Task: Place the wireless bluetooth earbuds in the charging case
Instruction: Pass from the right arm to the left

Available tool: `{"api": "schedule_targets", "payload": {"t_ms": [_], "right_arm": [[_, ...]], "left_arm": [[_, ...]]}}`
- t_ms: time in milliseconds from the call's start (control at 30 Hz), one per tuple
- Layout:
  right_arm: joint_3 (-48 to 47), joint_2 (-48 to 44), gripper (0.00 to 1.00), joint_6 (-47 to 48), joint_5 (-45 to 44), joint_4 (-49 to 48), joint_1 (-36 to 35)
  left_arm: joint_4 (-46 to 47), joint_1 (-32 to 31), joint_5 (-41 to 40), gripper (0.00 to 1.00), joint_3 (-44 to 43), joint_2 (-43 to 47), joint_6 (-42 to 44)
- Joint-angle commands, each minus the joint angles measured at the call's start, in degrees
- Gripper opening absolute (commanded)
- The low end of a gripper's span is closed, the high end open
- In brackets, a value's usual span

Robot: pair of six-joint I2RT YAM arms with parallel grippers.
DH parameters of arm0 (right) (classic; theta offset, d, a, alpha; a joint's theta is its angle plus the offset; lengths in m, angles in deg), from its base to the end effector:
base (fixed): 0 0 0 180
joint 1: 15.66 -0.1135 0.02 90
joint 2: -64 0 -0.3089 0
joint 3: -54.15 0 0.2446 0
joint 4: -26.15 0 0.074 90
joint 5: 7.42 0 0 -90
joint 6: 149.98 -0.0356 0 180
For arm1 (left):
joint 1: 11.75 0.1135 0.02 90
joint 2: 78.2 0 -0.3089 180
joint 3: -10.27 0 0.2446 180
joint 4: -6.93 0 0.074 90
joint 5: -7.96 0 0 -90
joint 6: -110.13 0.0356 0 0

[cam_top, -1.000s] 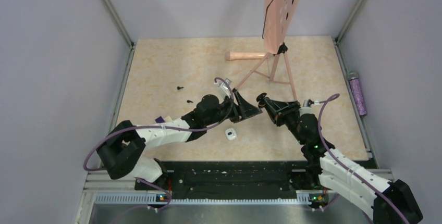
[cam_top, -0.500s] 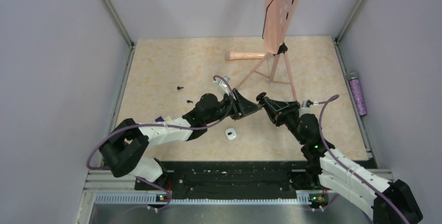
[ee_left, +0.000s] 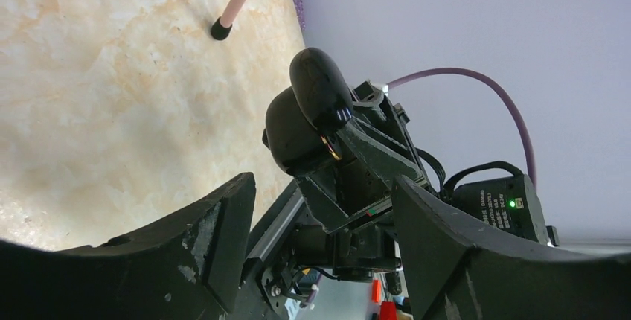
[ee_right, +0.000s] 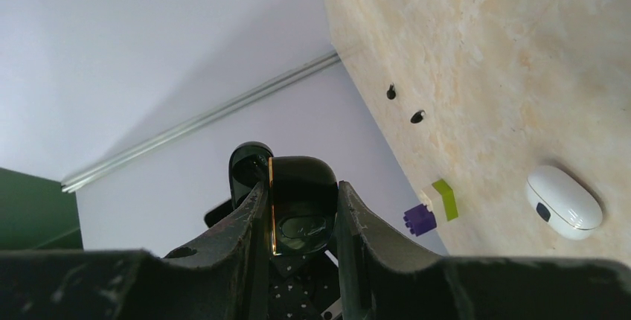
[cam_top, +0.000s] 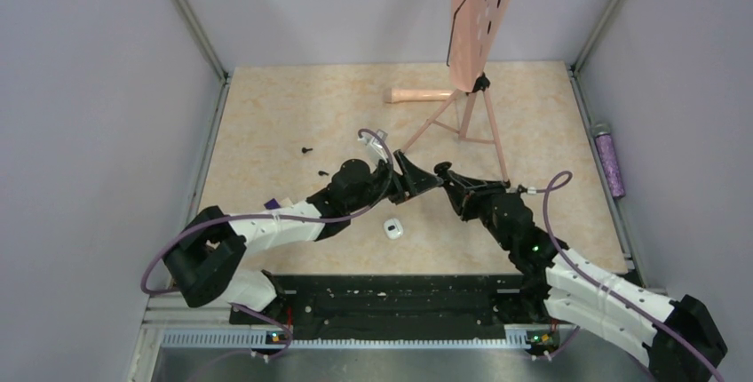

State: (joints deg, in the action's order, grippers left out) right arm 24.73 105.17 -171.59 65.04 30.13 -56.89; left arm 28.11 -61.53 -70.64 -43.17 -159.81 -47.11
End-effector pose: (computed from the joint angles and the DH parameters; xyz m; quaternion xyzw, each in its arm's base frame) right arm 0.1055 0.0782 0.2378 0.5293 0.5909 0.5514 0.2582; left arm 0.1875 -0.2326 0.2904 -0.0480 0.7466 -0.6012 0.2810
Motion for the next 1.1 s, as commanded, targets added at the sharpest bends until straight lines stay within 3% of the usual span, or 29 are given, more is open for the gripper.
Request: {"api": "schedule_targets", "payload": {"t_ms": [0,400,833,1067], "right_arm": [[-4.1,2.8,0.00,-4.9,-4.0,1.3,-2.0],[-3.5,5.1,0.00,-4.4,-6.6,-4.5,-4.4],[-1.8,6.5,0.00,-1.0,-10.3,-11.6,-6.9],[-1.0,6.4,0.00,1.0,-11.3,-14.1,-7.2]], "left_arm": [[-3.1,0.3,-2.6,0.72,-2.2,3.0,2.0],[-2.0,0.4,-4.8,0.63,-0.7,2.5,-4.4],[2.4,0.6,-1.5,0.57,-0.6,-0.9,-10.8],[2.5,0.7,-2.8,0.61,0.6,0.3,-11.7]]}}
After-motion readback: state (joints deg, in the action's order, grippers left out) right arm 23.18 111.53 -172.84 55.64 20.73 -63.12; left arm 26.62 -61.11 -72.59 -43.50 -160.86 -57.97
